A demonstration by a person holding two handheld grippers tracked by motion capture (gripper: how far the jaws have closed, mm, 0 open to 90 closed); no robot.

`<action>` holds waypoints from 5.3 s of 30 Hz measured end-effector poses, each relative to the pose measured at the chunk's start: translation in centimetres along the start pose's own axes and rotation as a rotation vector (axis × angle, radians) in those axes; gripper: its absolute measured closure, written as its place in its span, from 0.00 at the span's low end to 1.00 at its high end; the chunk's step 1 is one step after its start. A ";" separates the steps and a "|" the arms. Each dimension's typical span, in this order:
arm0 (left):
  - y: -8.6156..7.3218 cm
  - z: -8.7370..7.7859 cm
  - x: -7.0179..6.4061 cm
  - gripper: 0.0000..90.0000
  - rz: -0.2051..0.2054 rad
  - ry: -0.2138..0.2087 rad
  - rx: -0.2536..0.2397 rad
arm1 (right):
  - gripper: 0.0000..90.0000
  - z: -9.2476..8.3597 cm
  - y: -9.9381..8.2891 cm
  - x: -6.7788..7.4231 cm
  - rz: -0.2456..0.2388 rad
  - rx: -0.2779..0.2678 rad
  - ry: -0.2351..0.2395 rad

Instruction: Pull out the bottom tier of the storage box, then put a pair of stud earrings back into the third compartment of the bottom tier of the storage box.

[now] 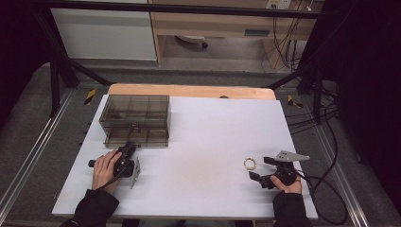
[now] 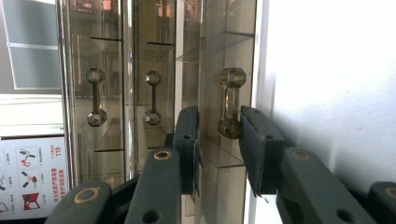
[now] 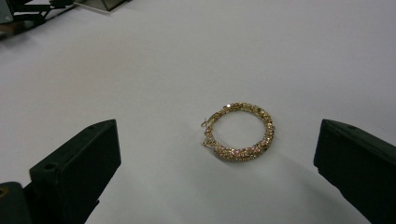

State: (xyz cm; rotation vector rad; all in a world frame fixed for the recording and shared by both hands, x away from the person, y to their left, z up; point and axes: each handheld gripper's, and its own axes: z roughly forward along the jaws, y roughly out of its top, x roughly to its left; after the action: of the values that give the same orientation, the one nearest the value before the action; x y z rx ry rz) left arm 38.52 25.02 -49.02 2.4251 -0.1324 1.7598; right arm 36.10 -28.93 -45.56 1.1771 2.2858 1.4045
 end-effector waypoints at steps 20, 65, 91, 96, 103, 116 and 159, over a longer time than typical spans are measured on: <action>-0.2 -1.0 -0.2 0.76 -0.002 -0.008 -0.012 | 0.01 -0.1 0.0 0.0 0.000 -0.003 -0.001; 0.0 -1.9 0.1 0.64 -0.101 -0.062 -0.022 | 0.01 0.0 0.0 0.0 0.000 -0.001 -0.001; 0.0 -3.6 1.9 0.38 -0.419 -0.181 0.008 | 0.01 -0.1 0.0 0.0 0.002 0.004 -0.006; 0.0 -3.9 2.1 0.33 -0.509 -0.217 0.004 | 0.01 -0.1 0.0 0.0 0.002 0.006 -0.010; -0.3 -4.2 2.4 0.27 -0.631 -0.279 0.021 | 0.01 -0.1 0.0 0.0 0.003 0.008 -0.012; -0.8 -4.9 2.4 0.17 -0.853 -0.407 0.016 | 0.01 0.0 0.0 0.0 0.015 0.007 -0.021; -3.5 -5.6 2.8 0.05 -1.253 -0.603 -0.037 | 0.03 0.6 1.9 0.0 0.023 0.033 -0.144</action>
State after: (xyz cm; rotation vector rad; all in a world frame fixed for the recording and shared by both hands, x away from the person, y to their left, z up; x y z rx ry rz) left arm 34.66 29.43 -44.84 2.0444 1.0196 0.4659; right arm 37.40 -28.12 -44.34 1.2744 2.2113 1.2504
